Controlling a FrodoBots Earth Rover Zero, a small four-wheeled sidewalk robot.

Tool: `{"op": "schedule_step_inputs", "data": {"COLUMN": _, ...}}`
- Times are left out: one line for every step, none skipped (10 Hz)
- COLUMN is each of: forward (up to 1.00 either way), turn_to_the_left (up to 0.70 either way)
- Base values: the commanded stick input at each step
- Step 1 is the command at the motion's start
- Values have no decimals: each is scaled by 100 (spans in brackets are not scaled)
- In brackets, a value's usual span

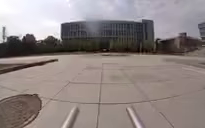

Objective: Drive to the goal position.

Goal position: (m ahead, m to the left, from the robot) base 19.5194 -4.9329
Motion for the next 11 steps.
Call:
{"op": "schedule_step_inputs", "data": {"forward": 100, "turn_to_the_left": -38}}
{"op": "schedule_step_inputs", "data": {"forward": 100, "turn_to_the_left": -38}}
{"op": "schedule_step_inputs", "data": {"forward": 100, "turn_to_the_left": -38}}
{"op": "schedule_step_inputs", "data": {"forward": 100, "turn_to_the_left": -38}}
{"op": "schedule_step_inputs", "data": {"forward": 100, "turn_to_the_left": -38}}
{"op": "schedule_step_inputs", "data": {"forward": 100, "turn_to_the_left": -38}}
{"op": "schedule_step_inputs", "data": {"forward": 100, "turn_to_the_left": -38}}
{"op": "schedule_step_inputs", "data": {"forward": 100, "turn_to_the_left": -38}}
{"op": "schedule_step_inputs", "data": {"forward": 100, "turn_to_the_left": -38}}
{"op": "schedule_step_inputs", "data": {"forward": 100, "turn_to_the_left": -38}}
{"op": "schedule_step_inputs", "data": {"forward": 100, "turn_to_the_left": -38}}
